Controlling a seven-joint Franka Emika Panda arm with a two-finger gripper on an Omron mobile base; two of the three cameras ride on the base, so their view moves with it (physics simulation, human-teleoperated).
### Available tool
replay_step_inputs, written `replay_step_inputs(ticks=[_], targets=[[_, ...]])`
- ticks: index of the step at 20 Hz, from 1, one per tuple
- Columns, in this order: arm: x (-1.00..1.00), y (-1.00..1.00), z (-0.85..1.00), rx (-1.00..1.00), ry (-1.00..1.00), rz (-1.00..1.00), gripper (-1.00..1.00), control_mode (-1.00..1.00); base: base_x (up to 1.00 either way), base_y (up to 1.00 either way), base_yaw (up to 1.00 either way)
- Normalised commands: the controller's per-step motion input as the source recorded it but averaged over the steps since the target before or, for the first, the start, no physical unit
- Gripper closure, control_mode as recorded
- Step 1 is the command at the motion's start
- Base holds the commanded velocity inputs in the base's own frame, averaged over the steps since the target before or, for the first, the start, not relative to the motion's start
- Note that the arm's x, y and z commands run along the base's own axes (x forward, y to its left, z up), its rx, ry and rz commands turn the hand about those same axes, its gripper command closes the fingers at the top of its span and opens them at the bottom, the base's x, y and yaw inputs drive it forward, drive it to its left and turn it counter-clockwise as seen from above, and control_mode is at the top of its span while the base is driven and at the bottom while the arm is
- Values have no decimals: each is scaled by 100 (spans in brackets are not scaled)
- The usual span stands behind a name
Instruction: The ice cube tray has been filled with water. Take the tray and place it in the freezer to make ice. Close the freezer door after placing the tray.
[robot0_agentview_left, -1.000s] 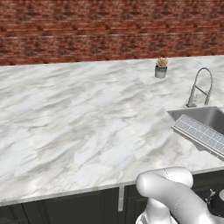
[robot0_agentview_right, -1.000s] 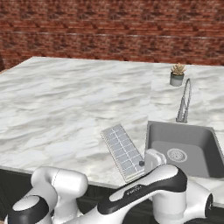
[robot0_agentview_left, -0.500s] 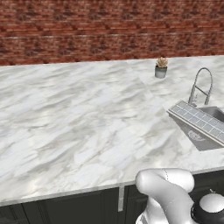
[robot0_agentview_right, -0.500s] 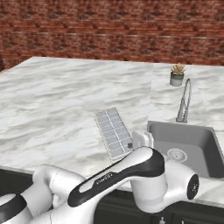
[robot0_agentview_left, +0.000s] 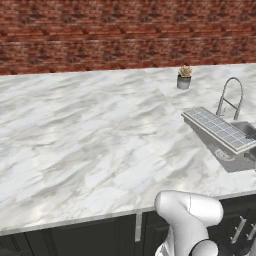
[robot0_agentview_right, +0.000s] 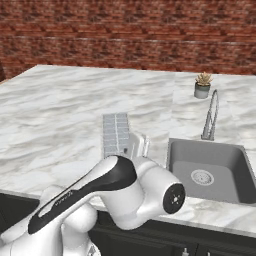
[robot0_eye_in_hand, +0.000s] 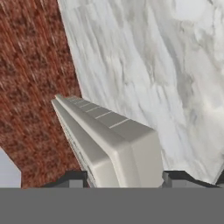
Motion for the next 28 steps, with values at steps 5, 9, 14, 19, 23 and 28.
replay_step_inputs(ticks=[5,9,14,19,23,28], targets=[[0,53,14,13,16,-10,100,-100,0,0,0],[0,38,0,2,6,-3,100,-100,0,0,0],[0,9,0,0,0,0,100,-100,0,0,0],[2,0,0,0,0,0,100,-100,0,0,0],[-5,0,0,0,0,0,100,100,-32,0,0],[0,0,0,0,0,0,100,100,-74,0,2]])
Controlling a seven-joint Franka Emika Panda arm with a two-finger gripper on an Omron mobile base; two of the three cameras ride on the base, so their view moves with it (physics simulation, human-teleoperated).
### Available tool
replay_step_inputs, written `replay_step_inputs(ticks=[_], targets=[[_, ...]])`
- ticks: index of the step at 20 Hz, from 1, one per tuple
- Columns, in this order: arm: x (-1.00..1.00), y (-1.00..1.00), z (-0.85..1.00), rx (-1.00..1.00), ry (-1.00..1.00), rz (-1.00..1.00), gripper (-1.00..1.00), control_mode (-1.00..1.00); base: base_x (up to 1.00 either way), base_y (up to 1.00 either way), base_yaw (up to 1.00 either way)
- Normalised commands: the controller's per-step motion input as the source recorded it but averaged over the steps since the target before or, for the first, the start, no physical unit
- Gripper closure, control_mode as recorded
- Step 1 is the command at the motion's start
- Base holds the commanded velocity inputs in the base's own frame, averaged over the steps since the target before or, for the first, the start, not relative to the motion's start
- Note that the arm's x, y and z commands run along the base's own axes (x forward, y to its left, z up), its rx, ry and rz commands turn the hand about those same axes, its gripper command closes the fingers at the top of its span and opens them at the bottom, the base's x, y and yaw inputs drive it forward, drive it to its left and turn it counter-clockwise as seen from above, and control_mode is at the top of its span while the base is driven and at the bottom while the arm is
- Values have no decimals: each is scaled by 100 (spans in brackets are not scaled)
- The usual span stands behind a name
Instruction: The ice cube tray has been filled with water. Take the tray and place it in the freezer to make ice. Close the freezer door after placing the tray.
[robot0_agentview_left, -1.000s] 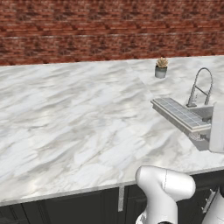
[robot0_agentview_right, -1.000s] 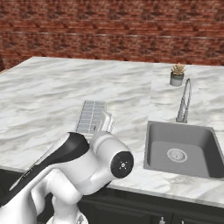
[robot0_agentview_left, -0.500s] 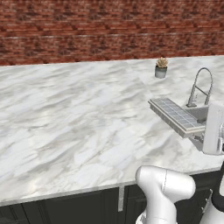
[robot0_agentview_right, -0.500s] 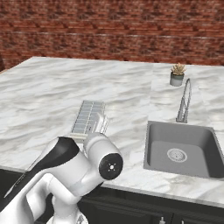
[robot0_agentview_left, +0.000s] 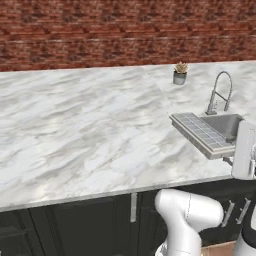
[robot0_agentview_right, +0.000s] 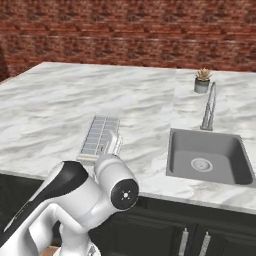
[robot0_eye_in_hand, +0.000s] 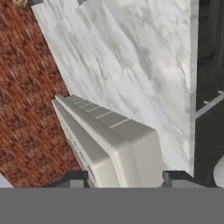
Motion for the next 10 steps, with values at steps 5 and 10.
replay_step_inputs(ticks=[5,10], targets=[[0,0,0,0,0,0,100,100,-98,4,9],[0,0,0,0,0,0,100,100,-71,20,19]])
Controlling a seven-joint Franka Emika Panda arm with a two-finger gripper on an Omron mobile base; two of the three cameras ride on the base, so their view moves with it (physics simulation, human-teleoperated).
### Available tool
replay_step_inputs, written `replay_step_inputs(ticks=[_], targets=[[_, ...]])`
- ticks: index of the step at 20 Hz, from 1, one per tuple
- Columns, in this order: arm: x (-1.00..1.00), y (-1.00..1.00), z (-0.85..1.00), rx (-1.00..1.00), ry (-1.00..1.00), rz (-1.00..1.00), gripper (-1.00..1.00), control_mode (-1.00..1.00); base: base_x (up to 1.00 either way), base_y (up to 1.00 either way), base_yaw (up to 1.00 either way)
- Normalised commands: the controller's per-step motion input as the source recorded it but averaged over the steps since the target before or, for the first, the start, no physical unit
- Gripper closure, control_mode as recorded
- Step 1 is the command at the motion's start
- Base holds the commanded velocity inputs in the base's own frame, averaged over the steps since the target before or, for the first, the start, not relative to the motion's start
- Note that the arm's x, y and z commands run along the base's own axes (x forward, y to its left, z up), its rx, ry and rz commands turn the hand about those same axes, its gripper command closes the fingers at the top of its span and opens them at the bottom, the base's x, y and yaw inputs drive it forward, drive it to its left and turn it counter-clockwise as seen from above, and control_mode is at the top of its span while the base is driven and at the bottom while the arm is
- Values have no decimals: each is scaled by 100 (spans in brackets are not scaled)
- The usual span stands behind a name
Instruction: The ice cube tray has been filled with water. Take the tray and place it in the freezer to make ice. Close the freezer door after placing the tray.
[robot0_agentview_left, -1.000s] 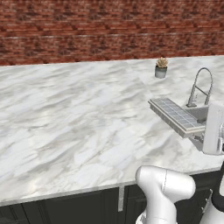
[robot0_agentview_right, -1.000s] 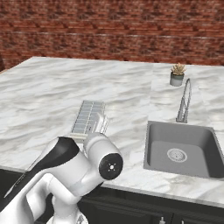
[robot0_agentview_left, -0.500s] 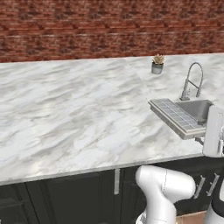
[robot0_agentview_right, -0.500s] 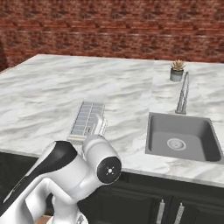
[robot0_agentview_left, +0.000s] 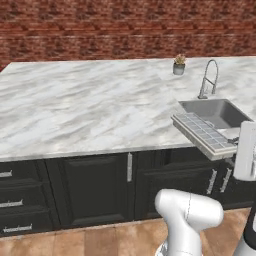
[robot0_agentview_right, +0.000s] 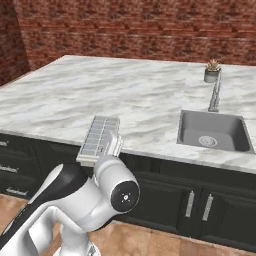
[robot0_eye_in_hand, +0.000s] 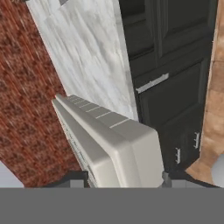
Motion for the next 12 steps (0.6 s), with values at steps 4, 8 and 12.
replay_step_inputs(ticks=[4,8,12], targets=[[0,0,0,0,0,0,100,100,-24,24,32],[0,0,0,0,0,0,100,100,0,38,38],[0,0,0,0,0,0,100,100,1,48,37]])
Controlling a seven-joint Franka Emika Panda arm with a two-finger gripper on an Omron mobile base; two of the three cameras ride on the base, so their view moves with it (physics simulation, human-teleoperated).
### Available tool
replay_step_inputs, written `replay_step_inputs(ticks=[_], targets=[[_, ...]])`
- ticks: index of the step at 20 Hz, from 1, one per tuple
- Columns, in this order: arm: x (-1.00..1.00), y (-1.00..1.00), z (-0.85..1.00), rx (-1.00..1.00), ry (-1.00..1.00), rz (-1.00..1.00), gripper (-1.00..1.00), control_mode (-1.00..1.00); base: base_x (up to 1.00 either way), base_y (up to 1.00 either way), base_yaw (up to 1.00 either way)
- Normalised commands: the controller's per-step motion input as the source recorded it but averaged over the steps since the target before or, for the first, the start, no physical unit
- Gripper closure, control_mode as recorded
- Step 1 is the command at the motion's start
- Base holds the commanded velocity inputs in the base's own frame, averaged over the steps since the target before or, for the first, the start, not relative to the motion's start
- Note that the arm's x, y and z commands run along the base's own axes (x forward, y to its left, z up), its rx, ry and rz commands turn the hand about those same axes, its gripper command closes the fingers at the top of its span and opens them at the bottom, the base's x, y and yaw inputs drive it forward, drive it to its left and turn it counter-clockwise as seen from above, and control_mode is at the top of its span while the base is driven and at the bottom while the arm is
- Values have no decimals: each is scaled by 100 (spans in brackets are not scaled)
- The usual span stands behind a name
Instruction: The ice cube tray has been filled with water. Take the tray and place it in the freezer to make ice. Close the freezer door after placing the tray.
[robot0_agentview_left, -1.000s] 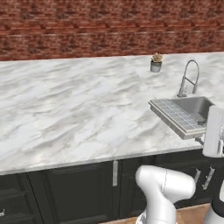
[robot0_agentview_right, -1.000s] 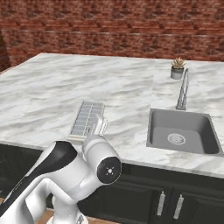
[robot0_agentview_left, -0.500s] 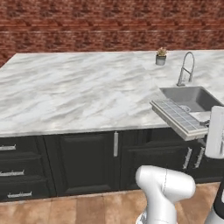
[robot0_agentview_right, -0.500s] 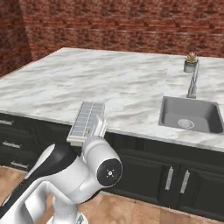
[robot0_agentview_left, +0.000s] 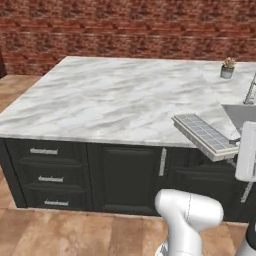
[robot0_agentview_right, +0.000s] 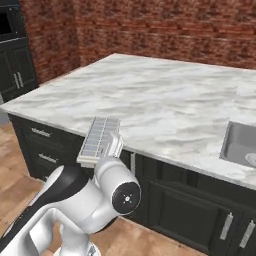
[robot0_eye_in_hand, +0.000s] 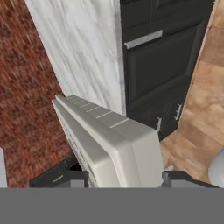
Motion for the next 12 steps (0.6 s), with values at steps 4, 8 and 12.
replay_step_inputs(ticks=[4,8,12], targets=[[0,0,0,0,0,0,100,100,9,62,32],[0,0,0,0,0,0,100,100,19,74,30],[0,0,0,0,0,0,100,100,36,83,29]])
